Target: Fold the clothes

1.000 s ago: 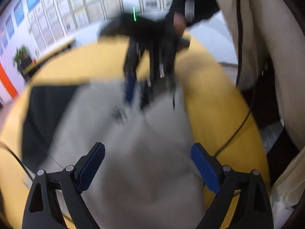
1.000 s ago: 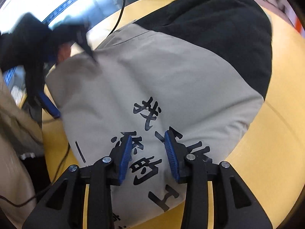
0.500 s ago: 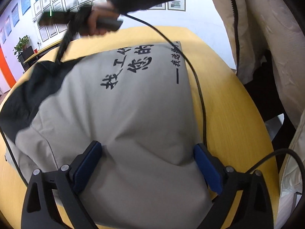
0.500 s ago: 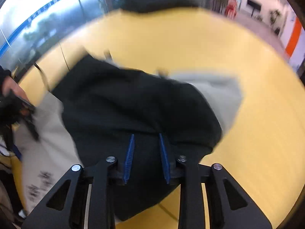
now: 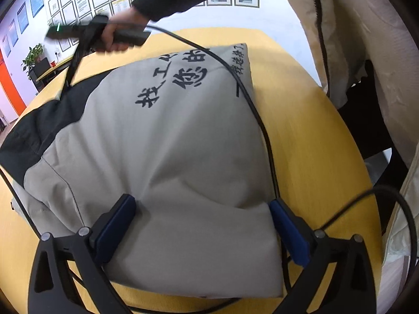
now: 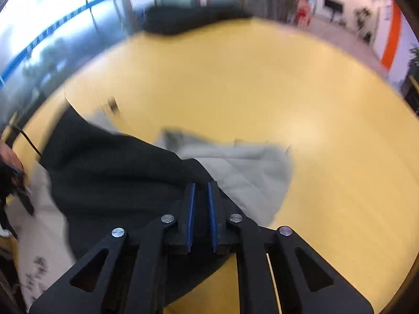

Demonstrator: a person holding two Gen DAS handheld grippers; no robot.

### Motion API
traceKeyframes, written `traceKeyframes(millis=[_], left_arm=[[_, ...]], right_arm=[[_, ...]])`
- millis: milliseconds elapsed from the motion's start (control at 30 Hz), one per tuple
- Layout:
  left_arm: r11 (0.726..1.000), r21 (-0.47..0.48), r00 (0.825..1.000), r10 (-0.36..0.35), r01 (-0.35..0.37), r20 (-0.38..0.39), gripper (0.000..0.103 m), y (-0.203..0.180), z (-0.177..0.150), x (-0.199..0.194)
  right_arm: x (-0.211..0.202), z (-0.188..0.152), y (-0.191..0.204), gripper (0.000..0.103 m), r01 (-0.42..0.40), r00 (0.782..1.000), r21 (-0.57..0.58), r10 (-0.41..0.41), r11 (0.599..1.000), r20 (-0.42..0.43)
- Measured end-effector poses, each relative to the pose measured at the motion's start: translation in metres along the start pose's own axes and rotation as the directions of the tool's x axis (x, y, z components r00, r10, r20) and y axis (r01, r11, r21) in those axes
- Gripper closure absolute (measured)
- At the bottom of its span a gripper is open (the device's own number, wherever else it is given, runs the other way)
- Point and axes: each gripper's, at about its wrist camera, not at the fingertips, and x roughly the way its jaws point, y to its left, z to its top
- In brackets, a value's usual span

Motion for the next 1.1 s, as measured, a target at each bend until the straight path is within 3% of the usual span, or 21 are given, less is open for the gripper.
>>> traceKeyframes(millis=[133,200,233,300,367,400,467,533,633,700,800,900,1000,1033,1100], left_arm=[[1.000,-0.026,1.000,0.011,-0.011,-0.008,0.001,-0.003,0.013,0.009],[0.999,-0.048,1.000,0.012,-0.013,-0.020,0.001,-0.006,0.024,0.013],[0.997,-0.073,1.000,0.010,-0.012,-0.026,0.001,-0.004,0.029,0.012],[0.981,-0.186,0.999,0.047,-0.049,-0.017,0.001,0.000,0.034,-0.011],[0.948,-0.306,0.996,0.092,-0.091,-0.010,0.001,0.002,0.039,-0.038],[0.925,-0.364,0.993,0.115,-0.110,-0.008,0.001,0.003,0.042,-0.051],[0.867,-0.476,0.987,0.160,-0.145,-0.010,0.001,0.006,0.047,-0.078],[0.785,-0.595,0.979,0.203,-0.172,-0.015,0.001,0.007,0.050,-0.105],[0.610,-0.775,0.966,0.258,-0.164,-0.001,0.000,0.003,0.050,-0.146],[0.476,-0.873,0.958,0.284,-0.103,0.042,0.000,0.003,0.045,-0.168],[0.301,-0.953,0.972,0.214,0.034,0.102,0.000,0.028,0.024,-0.141],[0.145,-0.989,0.991,0.132,0.019,0.039,0.000,0.048,-0.006,-0.089],[0.014,-1.000,0.996,0.087,-0.019,-0.017,0.000,0.058,-0.033,-0.052],[-0.015,-0.999,0.996,0.076,-0.038,-0.039,0.000,0.060,-0.039,-0.042],[-0.036,-0.997,0.996,0.042,-0.072,-0.074,0.000,0.058,-0.047,-0.024]], right_arm=[[0.014,0.002,0.013,0.095,0.026,0.999,-0.001,-0.026,1.000,-0.019],[0.001,-0.002,0.011,0.094,0.059,0.998,0.002,-0.059,0.998,-0.030],[-0.011,0.000,0.018,0.093,0.064,0.998,0.009,-0.064,0.998,-0.016],[-0.052,-0.004,0.033,0.091,-0.017,0.996,0.034,0.014,0.999,0.092],[-0.116,-0.029,0.060,0.069,-0.144,0.959,0.043,0.128,0.989,0.254],[-0.147,-0.045,0.075,0.050,-0.194,0.932,0.040,0.171,0.980,0.320],[-0.192,-0.085,0.105,0.044,-0.235,0.919,0.049,0.205,0.971,0.335],[-0.215,-0.122,0.129,0.039,-0.216,0.946,0.083,0.187,0.973,0.267],[-0.244,-0.175,0.129,0.038,-0.210,0.973,0.176,0.187,0.962,0.138],[-0.251,-0.194,0.115,0.037,-0.202,0.979,0.218,0.194,0.955,0.062],[-0.252,-0.218,0.075,0.036,-0.144,0.988,0.244,0.155,0.959,-0.026],[-0.233,-0.226,0.039,0.036,-0.096,0.992,0.282,0.116,0.955,-0.056],[-0.210,-0.221,0.013,0.036,-0.139,0.989,0.322,0.147,0.936,-0.001],[-0.204,-0.219,0.004,0.032,-0.160,0.987,0.323,0.161,0.933,0.024],[-0.182,-0.208,-0.003,0.018,-0.189,0.982,0.306,0.174,0.933,0.076]])
